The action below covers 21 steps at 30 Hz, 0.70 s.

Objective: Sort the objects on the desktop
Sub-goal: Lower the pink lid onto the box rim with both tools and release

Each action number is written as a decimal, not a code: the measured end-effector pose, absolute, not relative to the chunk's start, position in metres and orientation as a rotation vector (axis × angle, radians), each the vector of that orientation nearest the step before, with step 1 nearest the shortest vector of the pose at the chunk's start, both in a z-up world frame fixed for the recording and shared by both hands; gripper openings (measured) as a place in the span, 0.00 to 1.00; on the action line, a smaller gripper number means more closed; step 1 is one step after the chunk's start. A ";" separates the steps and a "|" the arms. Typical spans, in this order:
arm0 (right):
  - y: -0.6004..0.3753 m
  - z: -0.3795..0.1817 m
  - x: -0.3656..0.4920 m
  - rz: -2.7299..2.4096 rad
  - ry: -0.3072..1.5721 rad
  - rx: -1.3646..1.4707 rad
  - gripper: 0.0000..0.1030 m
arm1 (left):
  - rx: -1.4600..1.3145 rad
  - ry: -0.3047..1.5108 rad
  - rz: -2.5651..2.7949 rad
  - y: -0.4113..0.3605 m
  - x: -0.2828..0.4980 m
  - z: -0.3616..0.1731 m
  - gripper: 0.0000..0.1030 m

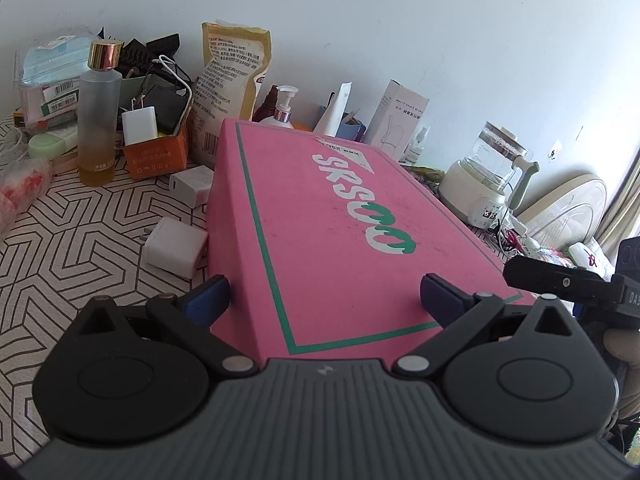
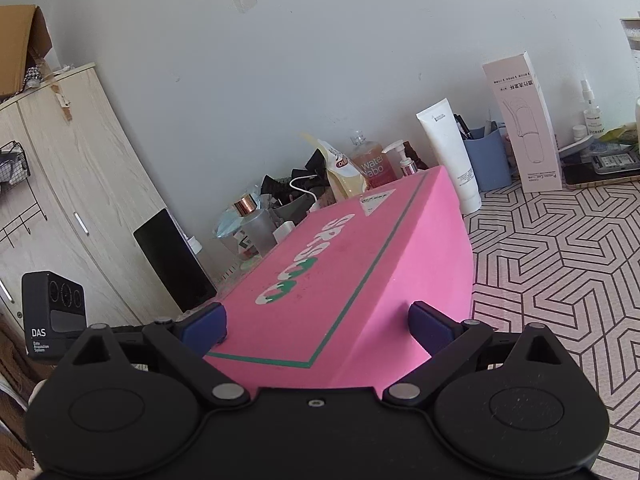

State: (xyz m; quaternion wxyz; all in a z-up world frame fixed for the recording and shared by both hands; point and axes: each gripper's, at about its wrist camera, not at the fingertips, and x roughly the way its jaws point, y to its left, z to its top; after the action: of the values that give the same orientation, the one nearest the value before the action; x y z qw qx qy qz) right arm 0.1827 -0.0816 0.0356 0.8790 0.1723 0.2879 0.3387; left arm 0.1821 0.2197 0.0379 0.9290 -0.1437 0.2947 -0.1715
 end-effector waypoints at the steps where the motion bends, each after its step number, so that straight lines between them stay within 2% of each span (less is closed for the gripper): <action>1: -0.083 0.034 0.183 0.707 0.604 0.366 0.97 | -0.284 0.600 -0.351 0.219 0.181 0.039 0.99; 9: -0.086 0.028 0.183 0.705 0.614 0.386 0.97 | -0.255 0.612 -0.349 0.216 0.181 0.037 0.99; 21: -0.077 0.024 0.173 0.609 0.596 0.272 0.96 | -0.255 0.700 -0.327 0.212 0.189 0.022 1.00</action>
State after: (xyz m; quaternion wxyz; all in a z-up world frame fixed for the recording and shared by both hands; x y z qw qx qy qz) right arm 0.1732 -0.0772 0.0238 0.9017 0.1316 0.2880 0.2945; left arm 0.1894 0.2122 0.0217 0.9183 -0.1239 0.3406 -0.1591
